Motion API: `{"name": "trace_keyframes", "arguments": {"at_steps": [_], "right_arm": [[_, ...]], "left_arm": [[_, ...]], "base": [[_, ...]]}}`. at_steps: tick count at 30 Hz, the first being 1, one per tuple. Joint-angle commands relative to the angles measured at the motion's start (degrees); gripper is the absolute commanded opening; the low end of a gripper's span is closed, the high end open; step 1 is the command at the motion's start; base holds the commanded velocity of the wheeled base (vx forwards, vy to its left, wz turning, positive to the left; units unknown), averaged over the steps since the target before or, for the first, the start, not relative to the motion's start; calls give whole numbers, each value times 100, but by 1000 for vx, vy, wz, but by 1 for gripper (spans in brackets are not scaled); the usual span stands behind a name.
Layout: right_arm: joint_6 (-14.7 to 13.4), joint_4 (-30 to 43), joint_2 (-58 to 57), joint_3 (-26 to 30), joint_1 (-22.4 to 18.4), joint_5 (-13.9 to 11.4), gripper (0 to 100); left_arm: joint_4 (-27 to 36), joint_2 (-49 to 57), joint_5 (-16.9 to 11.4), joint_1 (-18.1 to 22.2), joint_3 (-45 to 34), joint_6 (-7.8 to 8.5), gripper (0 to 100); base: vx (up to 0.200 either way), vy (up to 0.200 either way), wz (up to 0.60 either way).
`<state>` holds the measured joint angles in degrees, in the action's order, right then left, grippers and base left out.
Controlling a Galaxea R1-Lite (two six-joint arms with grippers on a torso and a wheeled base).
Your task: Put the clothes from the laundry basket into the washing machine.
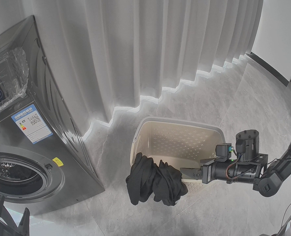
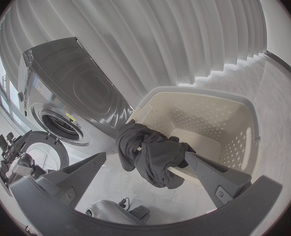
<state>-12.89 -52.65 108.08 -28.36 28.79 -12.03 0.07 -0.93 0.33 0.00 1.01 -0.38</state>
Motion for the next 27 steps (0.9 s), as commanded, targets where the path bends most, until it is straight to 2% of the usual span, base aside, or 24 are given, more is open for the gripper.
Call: {"name": "trace_keyframes", "arguments": {"at_steps": [1, 9, 15, 18, 27], "right_arm": [[-39, -325, 855, -205, 65, 8, 100], [-135, -896, 1672, -504, 91, 25, 100], [-179, -1116, 2121, -803, 144, 245, 100], [-329, -1098, 2270, -996, 153, 245, 100], [-434, -1116, 2604, -1260, 241, 245, 100]], "left_arm": [[1, 75, 2, 0, -101, -6, 100], [1, 75, 2, 0, -101, -6, 100], [1, 75, 2, 0, -101, -6, 100], [1, 75, 2, 0, -101, -6, 100], [-7, 75, 2, 0, -101, -6, 100]], "base": [[0, 0, 0], [0, 0, 0], [0, 0, 0], [0, 0, 0], [0, 0, 0]]}}
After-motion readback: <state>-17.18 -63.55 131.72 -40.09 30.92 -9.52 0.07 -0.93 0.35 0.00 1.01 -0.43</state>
